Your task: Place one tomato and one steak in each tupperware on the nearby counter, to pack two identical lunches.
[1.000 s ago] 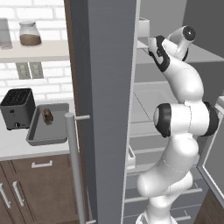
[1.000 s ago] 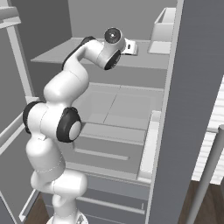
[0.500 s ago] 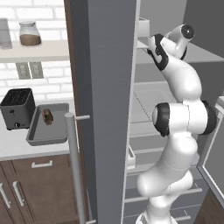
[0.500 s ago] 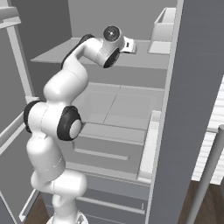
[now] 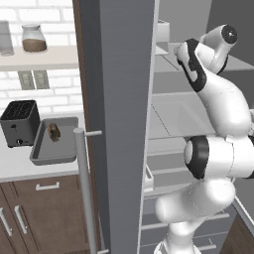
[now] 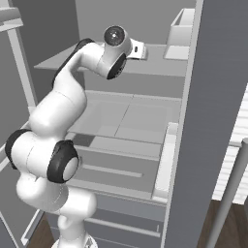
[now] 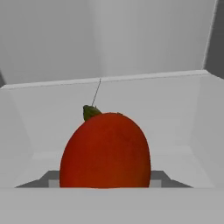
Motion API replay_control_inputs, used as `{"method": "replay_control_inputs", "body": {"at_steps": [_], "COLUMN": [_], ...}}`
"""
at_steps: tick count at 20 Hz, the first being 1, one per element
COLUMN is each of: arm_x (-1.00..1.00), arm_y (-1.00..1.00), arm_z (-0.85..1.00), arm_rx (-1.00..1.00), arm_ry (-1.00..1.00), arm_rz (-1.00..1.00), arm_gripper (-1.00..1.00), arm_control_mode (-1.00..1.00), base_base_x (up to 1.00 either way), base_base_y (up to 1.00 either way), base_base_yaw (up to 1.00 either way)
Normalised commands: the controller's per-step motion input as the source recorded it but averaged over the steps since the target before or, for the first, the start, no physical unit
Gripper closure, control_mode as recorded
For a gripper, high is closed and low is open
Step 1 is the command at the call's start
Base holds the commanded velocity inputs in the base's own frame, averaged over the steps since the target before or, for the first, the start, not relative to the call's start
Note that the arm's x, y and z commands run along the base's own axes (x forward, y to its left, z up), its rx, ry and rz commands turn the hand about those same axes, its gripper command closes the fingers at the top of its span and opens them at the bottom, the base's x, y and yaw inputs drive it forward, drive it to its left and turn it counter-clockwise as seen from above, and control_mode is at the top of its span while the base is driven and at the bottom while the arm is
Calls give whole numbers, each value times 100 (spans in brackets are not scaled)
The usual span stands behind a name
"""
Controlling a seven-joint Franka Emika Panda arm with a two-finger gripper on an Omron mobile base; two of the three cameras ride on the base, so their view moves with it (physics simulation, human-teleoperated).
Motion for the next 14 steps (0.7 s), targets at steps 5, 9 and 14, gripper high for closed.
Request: {"method": "replay_control_inputs", "body": {"at_steps": [5,9,14], "arm_x": [-100,-100,-100], "arm_y": [0,0,14], "arm_z": [10,-28,-64], "arm_rx": [0,-2,-9], "arm_ry": [0,0,1], "arm_rz": [-2,-1,0], "arm_gripper": [100,100,100], "arm_control_mode": [-100,-100,-100], "base_base_x": [0,0,0], "base_base_y": [0,0,0], "base_base_yaw": [0,0,0]}}
